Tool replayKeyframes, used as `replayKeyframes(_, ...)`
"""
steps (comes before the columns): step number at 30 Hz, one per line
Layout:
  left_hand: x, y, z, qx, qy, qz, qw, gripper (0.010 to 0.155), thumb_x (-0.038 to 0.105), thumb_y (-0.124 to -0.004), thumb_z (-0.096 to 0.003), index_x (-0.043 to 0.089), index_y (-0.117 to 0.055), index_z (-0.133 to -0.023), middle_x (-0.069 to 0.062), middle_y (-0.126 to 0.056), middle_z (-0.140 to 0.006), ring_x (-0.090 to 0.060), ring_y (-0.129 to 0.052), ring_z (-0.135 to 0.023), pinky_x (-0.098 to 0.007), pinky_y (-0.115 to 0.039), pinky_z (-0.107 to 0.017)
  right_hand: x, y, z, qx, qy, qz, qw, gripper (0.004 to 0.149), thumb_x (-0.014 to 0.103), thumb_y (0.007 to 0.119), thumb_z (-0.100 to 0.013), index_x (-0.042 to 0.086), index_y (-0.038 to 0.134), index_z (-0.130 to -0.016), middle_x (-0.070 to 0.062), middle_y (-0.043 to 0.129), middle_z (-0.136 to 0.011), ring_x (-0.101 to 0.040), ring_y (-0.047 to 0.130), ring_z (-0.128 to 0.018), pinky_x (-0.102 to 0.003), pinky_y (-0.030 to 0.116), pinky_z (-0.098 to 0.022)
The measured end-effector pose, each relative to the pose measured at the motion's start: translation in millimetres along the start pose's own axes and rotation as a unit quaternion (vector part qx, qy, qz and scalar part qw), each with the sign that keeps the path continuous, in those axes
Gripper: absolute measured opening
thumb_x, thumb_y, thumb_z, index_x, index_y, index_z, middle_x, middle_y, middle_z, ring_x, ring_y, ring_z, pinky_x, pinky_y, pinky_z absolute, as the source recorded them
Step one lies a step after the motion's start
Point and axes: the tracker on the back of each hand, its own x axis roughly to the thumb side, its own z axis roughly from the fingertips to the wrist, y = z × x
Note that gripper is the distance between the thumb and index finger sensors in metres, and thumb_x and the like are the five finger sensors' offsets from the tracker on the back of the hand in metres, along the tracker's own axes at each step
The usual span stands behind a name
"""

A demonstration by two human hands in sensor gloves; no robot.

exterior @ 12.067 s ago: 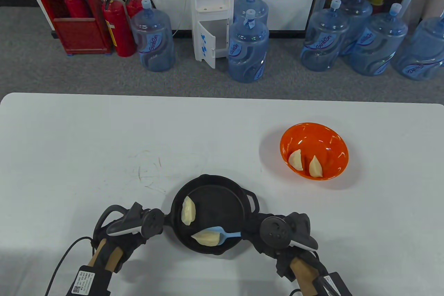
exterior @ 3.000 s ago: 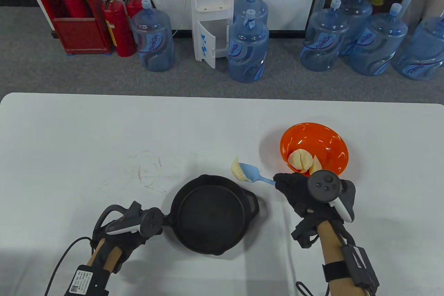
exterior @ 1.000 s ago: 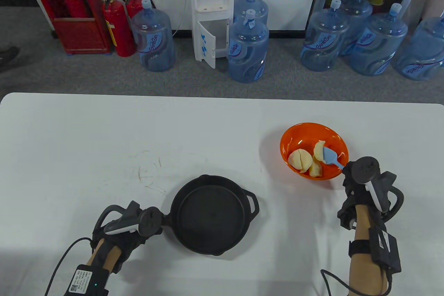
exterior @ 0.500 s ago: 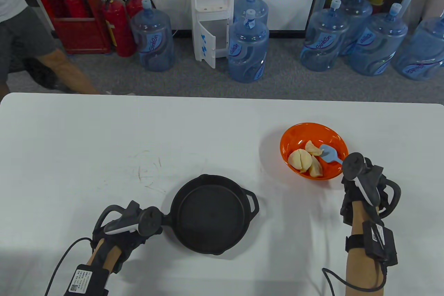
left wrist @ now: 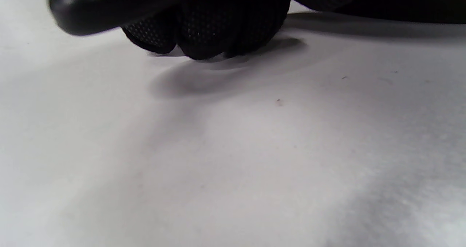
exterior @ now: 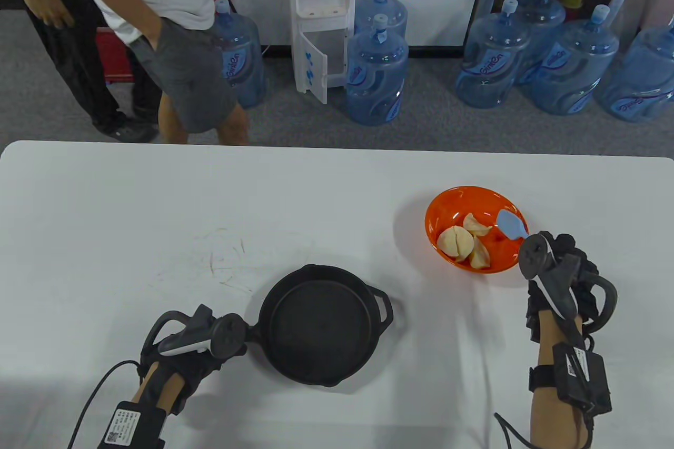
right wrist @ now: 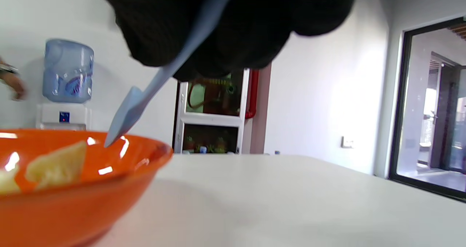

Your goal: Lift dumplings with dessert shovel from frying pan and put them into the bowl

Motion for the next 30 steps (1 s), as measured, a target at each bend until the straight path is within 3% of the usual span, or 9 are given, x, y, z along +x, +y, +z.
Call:
replayKeyframes(7,0.9,0.6,0.0,-0.002,0.003,-0.008,1.0,0.054,0.048,-0.059,-0.0597,0.027,-0.056,-0.109,0.009,-0.082,-0.086,-0.013,-0.094,-0.069,-0.051,-0.075,-0.075,15.9,-40.1,29.2,-0.043,-0.077,-0.037,0.995,0.042,0.039,0.077,-0.061,0.027,0.081,-0.1,-0.005,0.087,-0.089,-0.017,0.094,-0.051,-0.04,0.082,-0.042)
replayKeyframes(13,2.2,0.9,0.0,-0.003,0.008,-0.014,1.0,0.054,0.048,-0.058,-0.0596,0.027,-0.056,-0.109,0.009,-0.082,-0.087,-0.013,-0.094,-0.07,-0.051,-0.074,-0.075,56.8,-57.0,68.6,-0.024,-0.184,-0.088,0.979,0.044,0.039,0.076,-0.061,0.023,0.08,-0.102,-0.006,0.087,-0.089,-0.016,0.094,-0.05,-0.039,0.082,-0.041)
replayKeyframes(23,4.1,1.1,0.6,-0.006,0.013,-0.023,1.0,0.054,0.048,-0.058,-0.0598,0.028,-0.055,-0.11,0.009,-0.082,-0.088,-0.014,-0.094,-0.071,-0.051,-0.074,-0.075,125.4,-50.0,133.8,0.025,-0.313,-0.097,0.945,0.045,0.039,0.076,-0.06,0.022,0.081,-0.101,-0.005,0.089,-0.088,-0.015,0.094,-0.048,-0.037,0.083,-0.04)
replayKeyframes(30,4.9,1.0,0.6,-0.006,0.013,-0.026,1.0,0.055,0.048,-0.058,-0.0598,0.027,-0.055,-0.11,0.009,-0.082,-0.088,-0.014,-0.094,-0.071,-0.051,-0.074,-0.075,150.2,-27.6,156.9,0.08,-0.336,-0.099,0.933,0.045,0.038,0.076,-0.061,0.022,0.079,-0.103,-0.006,0.088,-0.09,-0.015,0.094,-0.044,-0.036,0.084,-0.036)
